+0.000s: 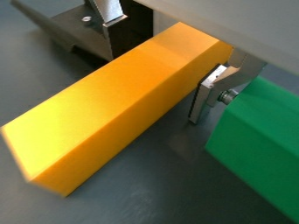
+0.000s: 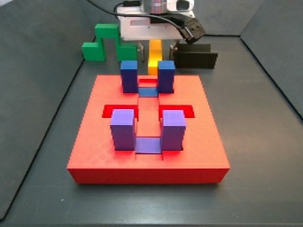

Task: Pick up the yellow object. Move up. Move to above the board. Insert the yellow object.
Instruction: Pick up the yellow object.

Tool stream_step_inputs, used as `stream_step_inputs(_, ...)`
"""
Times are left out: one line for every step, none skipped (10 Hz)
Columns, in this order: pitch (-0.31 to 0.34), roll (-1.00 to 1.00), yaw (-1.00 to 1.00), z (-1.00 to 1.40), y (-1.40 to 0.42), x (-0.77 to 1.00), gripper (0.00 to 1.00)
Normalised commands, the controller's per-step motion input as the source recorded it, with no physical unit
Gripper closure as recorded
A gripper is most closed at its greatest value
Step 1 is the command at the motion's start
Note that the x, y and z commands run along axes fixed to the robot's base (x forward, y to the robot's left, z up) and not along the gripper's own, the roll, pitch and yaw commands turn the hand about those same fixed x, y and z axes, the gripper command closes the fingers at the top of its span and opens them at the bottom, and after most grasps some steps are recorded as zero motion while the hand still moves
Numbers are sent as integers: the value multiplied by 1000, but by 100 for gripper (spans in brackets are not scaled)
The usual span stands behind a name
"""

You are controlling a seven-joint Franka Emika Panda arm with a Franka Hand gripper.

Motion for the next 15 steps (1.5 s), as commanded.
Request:
stream_step_inputs(114, -26, -46, 509, 274, 206, 0)
stream_step_inputs(101, 0, -40, 451, 157, 149, 0)
stream_step_inputs(94, 0, 0, 440, 60, 166, 0)
stream_step_inputs(54, 0, 0, 223, 20, 100, 0)
stream_step_inputs(0, 0, 0, 0, 0, 151, 0)
stream_step_inputs(-1, -27, 0, -106, 49, 94, 0)
stream_step_inputs(-14, -61, 0, -106, 20, 34, 0)
stream_step_inputs(-19, -23, 0, -54, 0, 26, 0)
stream_step_inputs(0, 0, 0, 0, -137, 103, 0)
stream_step_inputs(0, 0, 0, 0, -160, 129, 0)
stream_step_inputs(0, 0, 6, 0, -180, 151, 0)
stream_step_inputs(0, 0, 0, 0, -54, 74, 0)
stream_step_inputs(0, 7, 0, -137, 0, 0, 0)
stream_step_inputs(-27, 0, 0, -214, 0, 0, 0)
stream_step_inputs(-26, 0, 0, -169, 0, 0, 0)
